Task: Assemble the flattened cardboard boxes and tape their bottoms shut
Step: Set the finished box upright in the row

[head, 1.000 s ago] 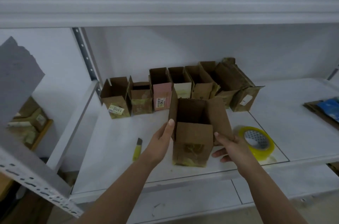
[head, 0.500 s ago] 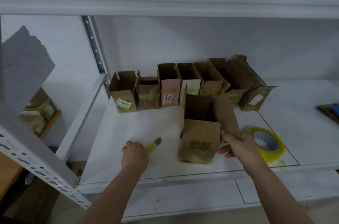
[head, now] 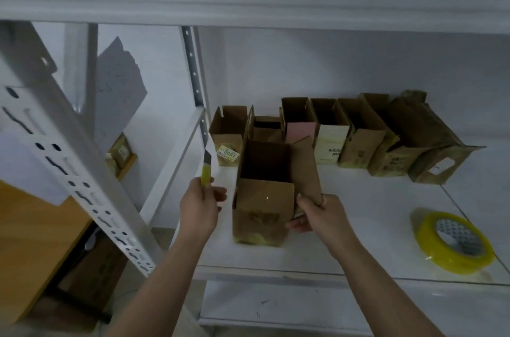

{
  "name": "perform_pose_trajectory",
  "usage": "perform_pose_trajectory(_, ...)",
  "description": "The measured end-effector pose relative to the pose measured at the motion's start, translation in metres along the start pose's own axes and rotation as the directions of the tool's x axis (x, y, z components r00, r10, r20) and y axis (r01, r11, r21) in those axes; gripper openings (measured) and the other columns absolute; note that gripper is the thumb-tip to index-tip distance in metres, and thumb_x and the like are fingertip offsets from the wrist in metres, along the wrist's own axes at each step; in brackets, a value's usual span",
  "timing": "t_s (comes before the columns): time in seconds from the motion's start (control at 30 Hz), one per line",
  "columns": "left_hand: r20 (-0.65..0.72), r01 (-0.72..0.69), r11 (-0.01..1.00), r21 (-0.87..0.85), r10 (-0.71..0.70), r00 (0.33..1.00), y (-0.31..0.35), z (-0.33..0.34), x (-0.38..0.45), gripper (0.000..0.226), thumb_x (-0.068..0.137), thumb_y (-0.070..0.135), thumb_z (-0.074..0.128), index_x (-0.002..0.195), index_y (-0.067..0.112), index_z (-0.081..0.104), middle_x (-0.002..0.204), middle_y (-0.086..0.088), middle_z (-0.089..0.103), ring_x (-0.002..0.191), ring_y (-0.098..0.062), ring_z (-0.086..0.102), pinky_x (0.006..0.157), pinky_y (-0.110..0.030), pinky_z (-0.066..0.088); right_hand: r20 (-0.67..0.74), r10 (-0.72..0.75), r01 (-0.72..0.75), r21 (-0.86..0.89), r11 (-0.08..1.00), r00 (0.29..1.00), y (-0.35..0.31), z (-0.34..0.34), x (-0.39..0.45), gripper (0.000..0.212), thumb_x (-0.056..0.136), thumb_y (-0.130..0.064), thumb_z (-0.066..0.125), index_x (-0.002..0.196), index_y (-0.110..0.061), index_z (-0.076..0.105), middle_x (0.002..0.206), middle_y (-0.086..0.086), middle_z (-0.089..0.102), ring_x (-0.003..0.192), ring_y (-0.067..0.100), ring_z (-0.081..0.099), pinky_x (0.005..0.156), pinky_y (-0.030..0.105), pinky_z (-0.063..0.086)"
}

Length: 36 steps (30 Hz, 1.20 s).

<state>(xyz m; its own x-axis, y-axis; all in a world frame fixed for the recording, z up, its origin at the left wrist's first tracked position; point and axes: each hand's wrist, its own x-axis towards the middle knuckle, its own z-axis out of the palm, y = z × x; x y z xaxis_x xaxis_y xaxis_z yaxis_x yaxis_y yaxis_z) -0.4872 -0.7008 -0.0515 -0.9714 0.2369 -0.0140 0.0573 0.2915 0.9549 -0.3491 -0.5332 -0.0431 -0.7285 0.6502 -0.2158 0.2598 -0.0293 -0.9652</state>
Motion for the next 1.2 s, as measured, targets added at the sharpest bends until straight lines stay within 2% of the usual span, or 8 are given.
perform_pose_trajectory(0.13,-0.013,-0.060,0.989,-0.133,0.058,0.998,0.027,-0.020,0.005,0.022,0.105,0.025,0.035,0.109,0.021,0.056,0.105,0.004,0.066,0.100,-0.017,0.063,0.086,-0.043,0.053,0.082,-0.022,0.024,-0.031,0.999,0.996,-0.008,0.039,0.008,0.028,0.099,-0.018,0.054,0.094,0.004,0.070,0.082,0.017,0.074,0.067,0.032,0.073,0.065,0.039,0.060)
perform_pose_trajectory(0.33,-0.045,-0.167,0.975,0.147,0.175,0.984,0.038,-0.039,0.016,0.023,0.105,0.025,0.032,0.107,0.019,0.053,0.083,0.000,0.056,0.075,-0.014,0.052,0.060,-0.030,0.038,0.155,0.030,-0.019,-0.069,0.997,0.987,-0.023,0.072,0.022,0.034,0.100,-0.019,0.049,0.106,0.012,0.062,0.095,0.028,0.070,0.069,0.032,0.072,0.071,0.044,0.059)
perform_pose_trajectory(0.6,-0.139,-0.200,0.869,0.453,0.290,0.947,0.046,-0.046,0.023,0.028,0.105,0.025,0.031,0.123,0.014,0.049,0.077,0.001,0.053,0.067,-0.015,0.053,0.053,-0.030,0.034,0.238,-0.012,0.069,-0.231,0.971,0.971,-0.030,0.078,0.020,0.039,0.093,-0.040,0.061,0.107,-0.004,0.066,0.090,0.010,0.073,0.073,0.021,0.073,0.076,0.038,0.061)
perform_pose_trajectory(0.73,-0.045,-0.437,0.817,0.377,0.487,0.872,0.080,-0.030,0.011,0.025,0.104,0.024,0.033,0.122,0.018,0.051,0.083,0.002,0.059,0.072,-0.015,0.058,0.058,-0.029,0.042,0.158,-0.065,0.101,-0.230,0.968,0.985,-0.032,0.052,0.016,0.061,0.088,-0.053,0.060,0.129,-0.008,0.055,0.097,0.003,0.070,0.070,0.014,0.072,0.067,0.024,0.057)
perform_pose_trajectory(0.83,0.071,-0.556,0.807,0.199,0.554,0.829,0.100,0.001,-0.012,0.023,0.103,0.025,0.035,0.119,0.022,0.052,0.089,0.016,0.060,0.072,0.006,0.056,0.061,-0.007,0.042,0.025,-0.029,0.030,-0.067,0.997,0.999,-0.026,0.026,0.015,0.048,0.093,-0.042,0.059,0.125,-0.006,0.058,0.096,0.003,0.067,0.068,0.020,0.070,0.070,0.034,0.058)
perform_pose_trajectory(0.9,0.157,-0.604,0.796,0.042,0.592,0.791,0.103,0.027,-0.028,0.019,0.103,0.021,0.036,0.114,0.020,0.052,0.086,0.012,0.062,0.075,0.005,0.059,0.063,-0.010,0.047,-0.062,0.014,-0.012,0.032,0.999,0.998,-0.017,0.004,0.012,0.035,0.097,-0.031,0.058,0.120,-0.004,0.060,0.096,0.007,0.067,0.063,0.022,0.068,0.067,0.036,0.056)
perform_pose_trajectory(1.03,0.453,-0.577,0.817,0.015,0.509,0.732,0.082,0.081,-0.053,0.028,0.103,0.016,0.035,0.126,0.023,0.048,0.084,0.002,0.058,0.069,-0.005,0.054,0.063,-0.019,0.042,-0.216,0.079,-0.052,0.130,0.990,0.973,0.003,-0.037,-0.004,0.023,0.100,-0.028,0.052,0.104,-0.007,0.060,0.098,0.013,0.066,0.058,0.025,0.067,0.058,0.032,0.054)
perform_pose_trajectory(1.2,0.583,-0.423,0.771,0.477,0.082,0.808,0.000,0.121,-0.045,0.035,0.105,0.014,0.026,0.137,0.007,0.041,0.109,-0.013,0.054,0.083,-0.019,0.051,0.070,-0.022,0.037,-0.326,0.127,-0.099,0.099,0.990,0.937,0.034,-0.063,-0.026,0.023,0.101,-0.028,0.050,0.093,-0.011,0.063,0.095,0.014,0.069,0.059,0.026,0.068,0.056,0.031,0.055)
